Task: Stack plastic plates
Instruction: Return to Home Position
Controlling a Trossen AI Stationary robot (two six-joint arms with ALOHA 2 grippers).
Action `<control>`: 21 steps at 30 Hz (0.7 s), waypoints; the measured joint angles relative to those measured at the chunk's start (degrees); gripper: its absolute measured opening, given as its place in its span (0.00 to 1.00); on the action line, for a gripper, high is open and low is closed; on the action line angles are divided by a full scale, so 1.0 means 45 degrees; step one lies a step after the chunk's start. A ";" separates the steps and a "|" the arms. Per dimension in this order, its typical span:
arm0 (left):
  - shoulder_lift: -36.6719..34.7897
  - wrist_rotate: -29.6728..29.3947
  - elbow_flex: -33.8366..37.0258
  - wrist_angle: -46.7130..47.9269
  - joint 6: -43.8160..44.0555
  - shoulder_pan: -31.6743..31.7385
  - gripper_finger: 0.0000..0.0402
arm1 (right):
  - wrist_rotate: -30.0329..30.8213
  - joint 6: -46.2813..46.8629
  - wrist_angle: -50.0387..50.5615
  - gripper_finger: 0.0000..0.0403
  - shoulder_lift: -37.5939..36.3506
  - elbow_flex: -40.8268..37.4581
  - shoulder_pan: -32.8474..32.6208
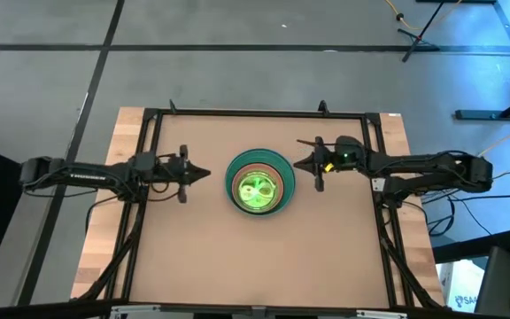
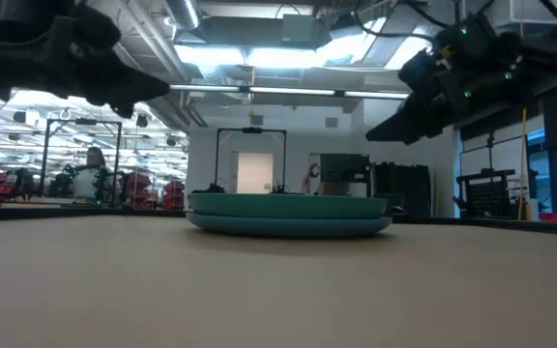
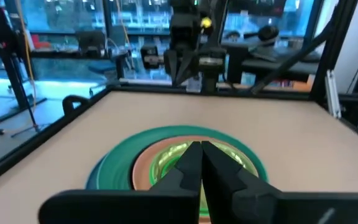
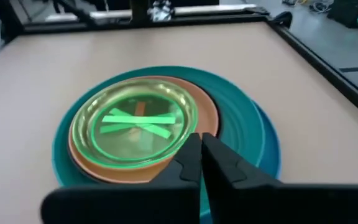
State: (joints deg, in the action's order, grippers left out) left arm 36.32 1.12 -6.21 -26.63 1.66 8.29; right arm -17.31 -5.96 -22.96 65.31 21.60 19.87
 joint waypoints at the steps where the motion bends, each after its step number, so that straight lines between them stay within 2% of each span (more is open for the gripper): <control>1: -0.0396 -0.0012 0.0221 -0.0043 0.0064 0.0000 0.00 | -0.0162 0.0136 -0.0404 0.01 -0.0007 -0.0232 0.0158; 6: -0.2159 -0.0010 0.1263 0.0071 0.0305 -0.0002 0.01 | -0.0634 0.0808 -0.2277 0.02 -0.0325 -0.1413 0.1019; 15: -0.3931 -0.0023 0.1285 0.2043 0.0650 0.0005 0.00 | -0.0771 0.1565 -0.4150 0.01 -0.2130 -0.3730 0.2346; 18: -0.4297 -0.0027 0.1285 0.2379 0.0650 0.0005 0.00 | -0.1428 0.1666 -0.4959 0.00 -0.3087 -0.4722 0.2873; 21: -0.4646 -0.0026 0.1285 0.2548 0.0655 0.0010 0.00 | -0.2334 0.1904 -0.4078 0.00 -0.4033 -0.4709 0.3377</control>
State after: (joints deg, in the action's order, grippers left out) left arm 15.41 1.00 -0.43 -15.17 4.60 8.34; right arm -27.81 2.60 -41.31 47.16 0.40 35.07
